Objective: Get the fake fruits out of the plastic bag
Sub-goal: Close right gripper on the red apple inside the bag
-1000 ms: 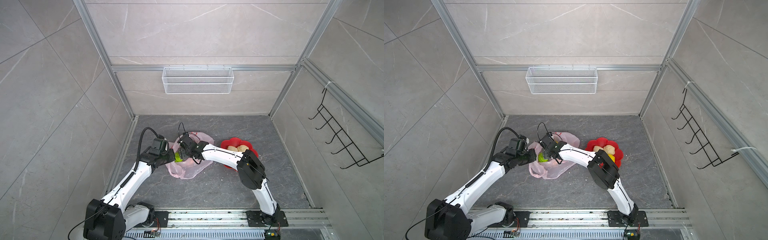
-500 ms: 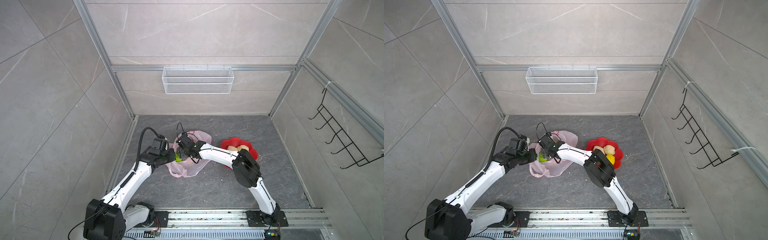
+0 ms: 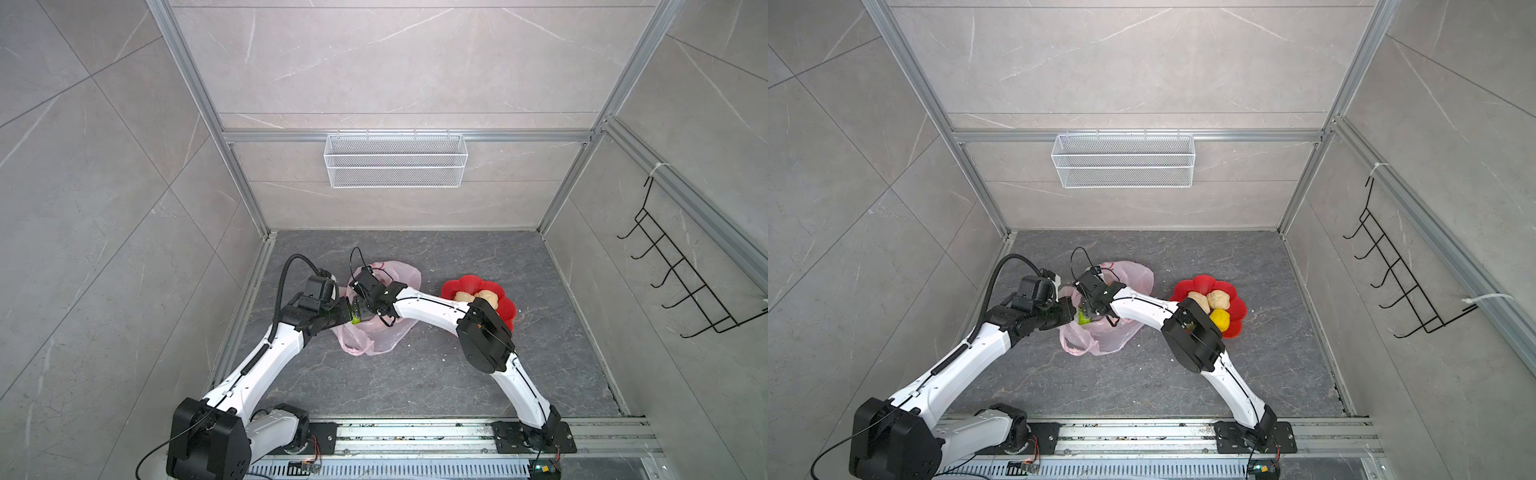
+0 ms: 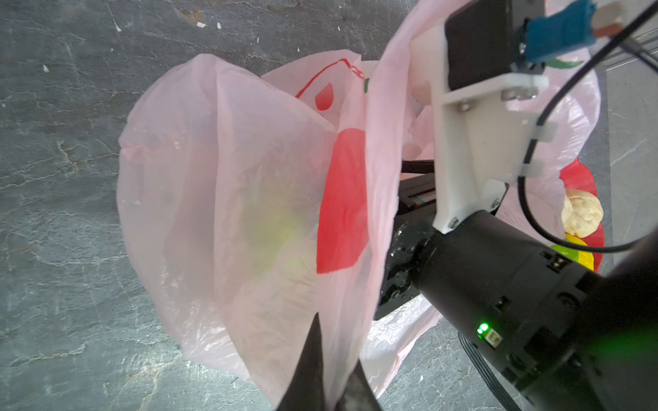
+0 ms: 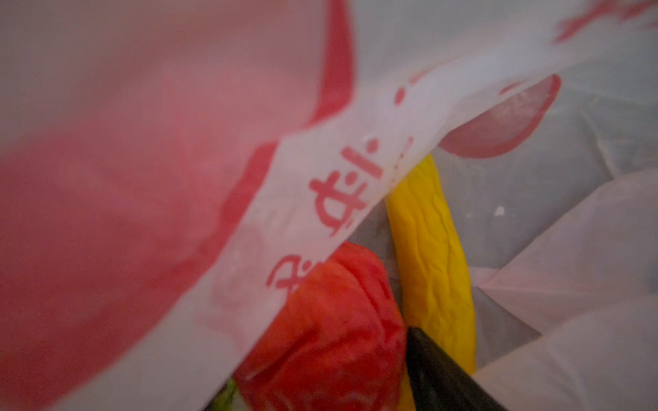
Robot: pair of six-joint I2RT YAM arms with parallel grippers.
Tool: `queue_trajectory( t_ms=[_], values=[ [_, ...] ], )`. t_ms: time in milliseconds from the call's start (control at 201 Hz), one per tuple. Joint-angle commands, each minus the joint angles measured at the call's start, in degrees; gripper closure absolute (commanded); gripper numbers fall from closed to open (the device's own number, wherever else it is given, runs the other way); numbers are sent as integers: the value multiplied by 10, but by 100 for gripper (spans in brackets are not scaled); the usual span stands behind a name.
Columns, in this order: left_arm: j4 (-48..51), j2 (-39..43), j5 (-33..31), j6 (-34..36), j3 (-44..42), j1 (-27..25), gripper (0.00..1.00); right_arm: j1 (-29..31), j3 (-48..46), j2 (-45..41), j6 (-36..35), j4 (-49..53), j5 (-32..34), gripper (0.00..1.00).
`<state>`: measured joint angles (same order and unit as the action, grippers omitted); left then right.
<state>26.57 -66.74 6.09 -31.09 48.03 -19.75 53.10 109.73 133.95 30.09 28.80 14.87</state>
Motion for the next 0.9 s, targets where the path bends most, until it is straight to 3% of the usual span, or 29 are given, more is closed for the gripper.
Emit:
queue_trajectory(
  t_ms=[0,383,597,891],
  values=[
    [-13,6,9,-1,-5,-3,93,-3,23,18,9,8,13,20],
    [-17,3,8,-3,-4,-5,93,-5,15,12,9,-2,13,33],
    [-13,7,8,-2,-4,-5,93,-8,26,25,0,-4,4,23],
    [-11,8,10,0,-2,-5,93,-11,56,49,-16,-11,-2,20]
  ],
)
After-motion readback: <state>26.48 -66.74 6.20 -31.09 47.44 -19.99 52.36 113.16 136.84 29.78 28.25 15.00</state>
